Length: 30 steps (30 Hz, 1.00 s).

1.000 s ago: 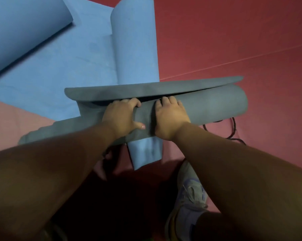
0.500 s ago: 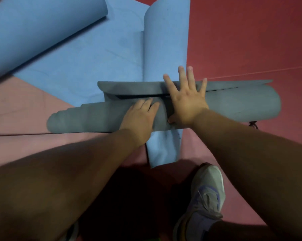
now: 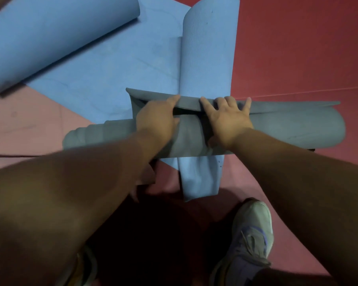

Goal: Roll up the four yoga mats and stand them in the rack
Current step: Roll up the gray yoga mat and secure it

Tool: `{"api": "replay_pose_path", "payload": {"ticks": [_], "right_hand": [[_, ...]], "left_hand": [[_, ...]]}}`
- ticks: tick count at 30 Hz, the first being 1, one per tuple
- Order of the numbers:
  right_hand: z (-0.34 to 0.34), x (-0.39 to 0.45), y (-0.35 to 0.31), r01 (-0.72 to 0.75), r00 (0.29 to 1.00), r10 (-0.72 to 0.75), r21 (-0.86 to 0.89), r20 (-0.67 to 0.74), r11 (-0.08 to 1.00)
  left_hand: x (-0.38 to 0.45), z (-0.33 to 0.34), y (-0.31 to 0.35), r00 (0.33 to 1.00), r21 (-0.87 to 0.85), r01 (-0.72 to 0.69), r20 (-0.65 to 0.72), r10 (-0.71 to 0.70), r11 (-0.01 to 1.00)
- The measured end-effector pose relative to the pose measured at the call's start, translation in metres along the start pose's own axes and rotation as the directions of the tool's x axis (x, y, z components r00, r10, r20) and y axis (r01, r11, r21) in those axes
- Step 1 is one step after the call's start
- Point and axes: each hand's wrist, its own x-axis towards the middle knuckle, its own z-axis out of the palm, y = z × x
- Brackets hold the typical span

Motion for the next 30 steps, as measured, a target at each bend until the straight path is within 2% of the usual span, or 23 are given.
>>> {"api": "replay_pose_path", "payload": {"ticks": [1, 3, 5, 8, 13, 17, 19, 21, 24, 26, 30], "right_hand": [[0.0, 0.0, 0.0, -0.006, 1.0, 0.006, 0.008, -0.023, 1.0], [0.001, 0.0, 0.0, -0.026, 0.997, 0.029, 0.032, -0.074, 0.999], [0.002, -0.001, -0.001, -0.058, 0.992, 0.062, 0.041, -0.109, 0.997], [0.005, -0.002, -0.002, -0.096, 0.981, 0.1, 0.027, -0.169, 0.995], [0.007, 0.004, 0.001, -0.091, 0.972, 0.097, 0.039, -0.213, 0.995], [0.018, -0.002, 0.0, 0.004, 0.989, -0.006, -0.011, -0.15, 1.0], [0.024, -0.006, 0.003, 0.04, 0.993, -0.038, 0.022, -0.115, 0.999], [0.027, -0.007, 0.001, 0.04, 0.996, -0.035, 0.051, -0.08, 0.998], [0.028, -0.006, -0.013, 0.034, 0.999, -0.033, -0.045, 0.02, 0.998], [0.03, -0.006, -0.022, 0.037, 0.998, -0.03, -0.131, 0.056, 0.991], [0.034, -0.005, -0.028, 0.023, 1.0, -0.023, -0.175, 0.0, 0.984]], "left_hand": [[0.008, -0.007, -0.003, 0.999, 0.037, -0.033, 0.012, 0.033, 0.999], [0.027, -0.02, -0.004, 0.994, 0.227, -0.107, 0.044, 0.1, 0.968], [0.041, -0.032, 0.003, 0.984, 0.444, -0.177, 0.08, 0.158, 0.878], [0.042, -0.042, 0.017, 0.954, 0.539, -0.293, 0.105, 0.282, 0.79], [-0.013, -0.013, 0.01, 0.924, 0.368, -0.382, 0.179, 0.339, 0.848], [-0.042, 0.015, 0.007, 0.966, 0.181, -0.214, 0.188, 0.18, 0.96], [-0.053, 0.021, 0.013, 0.976, 0.151, -0.135, 0.192, 0.105, 0.979], [-0.064, 0.029, 0.014, 0.972, 0.178, -0.12, 0.224, 0.078, 0.977], [-0.078, 0.036, 0.007, 0.954, 0.184, -0.105, 0.295, 0.047, 0.977], [-0.079, 0.036, 0.003, 0.956, 0.138, -0.082, 0.292, 0.039, 0.987], [-0.082, 0.041, -0.002, 0.963, -0.056, -0.01, 0.269, 0.025, 0.998]]}}
